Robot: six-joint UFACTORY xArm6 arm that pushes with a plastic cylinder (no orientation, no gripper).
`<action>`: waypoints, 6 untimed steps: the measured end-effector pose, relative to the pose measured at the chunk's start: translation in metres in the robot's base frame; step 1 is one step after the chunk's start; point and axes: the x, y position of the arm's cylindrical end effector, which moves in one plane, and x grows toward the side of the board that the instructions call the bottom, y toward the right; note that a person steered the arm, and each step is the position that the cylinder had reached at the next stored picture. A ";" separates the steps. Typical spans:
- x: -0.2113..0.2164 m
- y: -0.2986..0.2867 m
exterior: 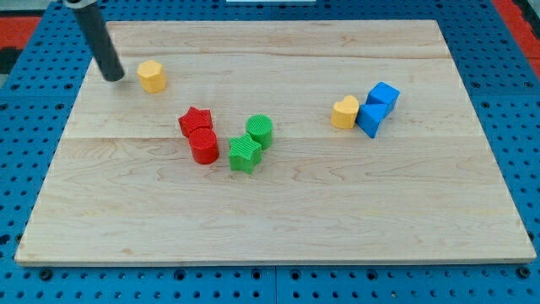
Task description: Push the yellow hexagon to the center
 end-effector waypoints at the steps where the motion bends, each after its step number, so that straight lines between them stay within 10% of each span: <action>1: -0.001 0.047; 6: 0.071 0.213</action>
